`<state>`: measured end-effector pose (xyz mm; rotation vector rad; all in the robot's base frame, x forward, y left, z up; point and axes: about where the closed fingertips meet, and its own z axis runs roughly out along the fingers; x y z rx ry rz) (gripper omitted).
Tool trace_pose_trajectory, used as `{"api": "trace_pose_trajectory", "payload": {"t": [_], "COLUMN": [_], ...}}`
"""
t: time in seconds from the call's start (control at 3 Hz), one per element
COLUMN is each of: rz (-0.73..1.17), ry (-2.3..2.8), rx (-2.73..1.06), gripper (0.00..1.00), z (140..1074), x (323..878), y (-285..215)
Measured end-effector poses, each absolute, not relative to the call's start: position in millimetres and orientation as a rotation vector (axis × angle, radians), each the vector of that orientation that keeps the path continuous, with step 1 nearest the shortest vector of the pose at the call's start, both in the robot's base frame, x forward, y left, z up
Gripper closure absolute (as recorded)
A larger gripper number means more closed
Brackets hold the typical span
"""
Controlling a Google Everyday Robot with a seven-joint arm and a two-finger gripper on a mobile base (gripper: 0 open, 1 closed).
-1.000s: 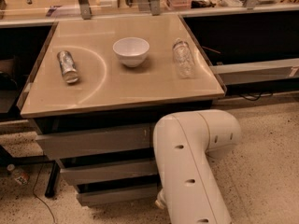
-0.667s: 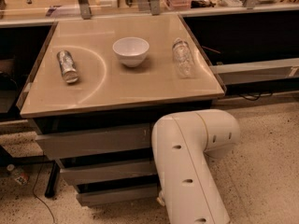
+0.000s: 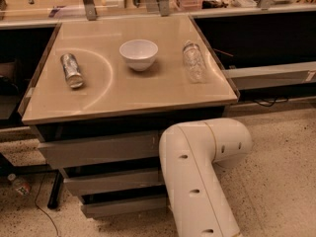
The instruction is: Close bottom drawer
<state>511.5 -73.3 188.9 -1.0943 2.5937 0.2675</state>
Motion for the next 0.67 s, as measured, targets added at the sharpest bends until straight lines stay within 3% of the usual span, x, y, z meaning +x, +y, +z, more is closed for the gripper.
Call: {"api": "trace_pose_trajectory", "payload": {"t": [0.67], "rz": [0.252], "ry": [2.621], "rx": [-1.068], "gripper": [0.59], "z": [183.7], "x": [522.2], "y": [-76.6]}}
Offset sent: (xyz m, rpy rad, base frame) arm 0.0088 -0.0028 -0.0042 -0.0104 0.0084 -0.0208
